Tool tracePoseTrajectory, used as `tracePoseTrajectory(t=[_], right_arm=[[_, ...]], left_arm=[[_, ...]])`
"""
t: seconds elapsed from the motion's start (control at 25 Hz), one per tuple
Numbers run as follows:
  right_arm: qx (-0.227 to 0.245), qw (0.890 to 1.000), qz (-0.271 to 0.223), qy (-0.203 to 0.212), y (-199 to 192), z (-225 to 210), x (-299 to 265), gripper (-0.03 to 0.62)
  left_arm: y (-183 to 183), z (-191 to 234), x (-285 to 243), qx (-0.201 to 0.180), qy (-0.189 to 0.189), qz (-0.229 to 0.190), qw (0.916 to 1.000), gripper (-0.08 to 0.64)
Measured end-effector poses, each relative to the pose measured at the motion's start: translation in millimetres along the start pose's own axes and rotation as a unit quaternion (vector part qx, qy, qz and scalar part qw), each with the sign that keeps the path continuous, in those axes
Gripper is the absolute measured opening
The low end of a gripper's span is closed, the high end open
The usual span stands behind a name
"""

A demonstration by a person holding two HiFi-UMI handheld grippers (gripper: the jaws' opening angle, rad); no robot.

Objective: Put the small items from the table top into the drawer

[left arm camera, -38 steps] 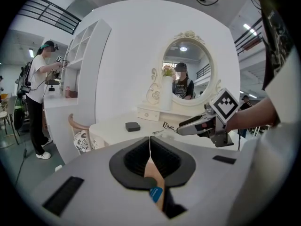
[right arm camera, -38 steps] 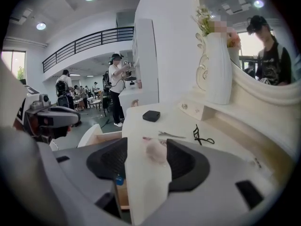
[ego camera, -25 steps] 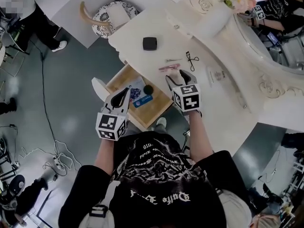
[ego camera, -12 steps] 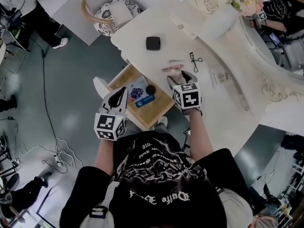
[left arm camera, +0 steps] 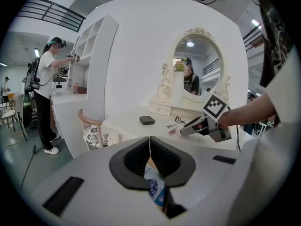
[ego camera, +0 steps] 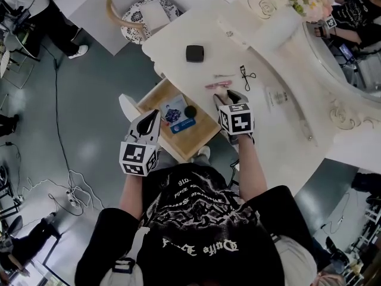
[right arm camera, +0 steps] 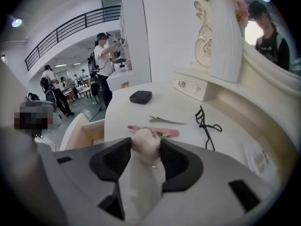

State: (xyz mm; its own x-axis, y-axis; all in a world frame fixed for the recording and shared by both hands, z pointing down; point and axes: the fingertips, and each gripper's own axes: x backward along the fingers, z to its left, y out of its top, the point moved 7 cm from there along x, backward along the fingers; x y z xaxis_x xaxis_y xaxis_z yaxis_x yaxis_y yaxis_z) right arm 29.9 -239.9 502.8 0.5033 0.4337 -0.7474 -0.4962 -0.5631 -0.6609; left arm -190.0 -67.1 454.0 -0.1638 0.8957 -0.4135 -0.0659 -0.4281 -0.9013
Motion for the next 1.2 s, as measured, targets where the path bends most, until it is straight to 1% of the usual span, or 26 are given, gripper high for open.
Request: tracePoseTrajectory(t=[0.16,0.36,0.64,0.96,1.2], right_arm=[[0.003,1.0,-0.001,-0.001,-0.2,-0.1,0.5,0.187],[0.008,1.0,-0.016,0.001,-4.6,3.4,8.5,0.186],[-0.007,1.0,-0.026,0.0,-14.1,8.2,17.2,0.184],[0.014,0.999,-0.042,0.002,-9.7,14.0,33.1,0.183],[0.034,0.998,-0.053,0.019,-9.1,27.3,41.6,0.181]], left_arm=[[-2.3,1.9,3.3,0.009,0.005,-0.001,0.9999,0.017],[1.4,6.4,4.5,0.013,0.011,-0.008,0.9998,0.017],[-0.5,5.7,4.4,0.018,0.008,-0.009,0.9998,0.017],[-2.8,-0.6,4.9,0.016,0.002,-0.005,0.9999,0.017],[-3.9,-2.1,9.9,0.02,0.007,-0.011,0.9997,0.017]])
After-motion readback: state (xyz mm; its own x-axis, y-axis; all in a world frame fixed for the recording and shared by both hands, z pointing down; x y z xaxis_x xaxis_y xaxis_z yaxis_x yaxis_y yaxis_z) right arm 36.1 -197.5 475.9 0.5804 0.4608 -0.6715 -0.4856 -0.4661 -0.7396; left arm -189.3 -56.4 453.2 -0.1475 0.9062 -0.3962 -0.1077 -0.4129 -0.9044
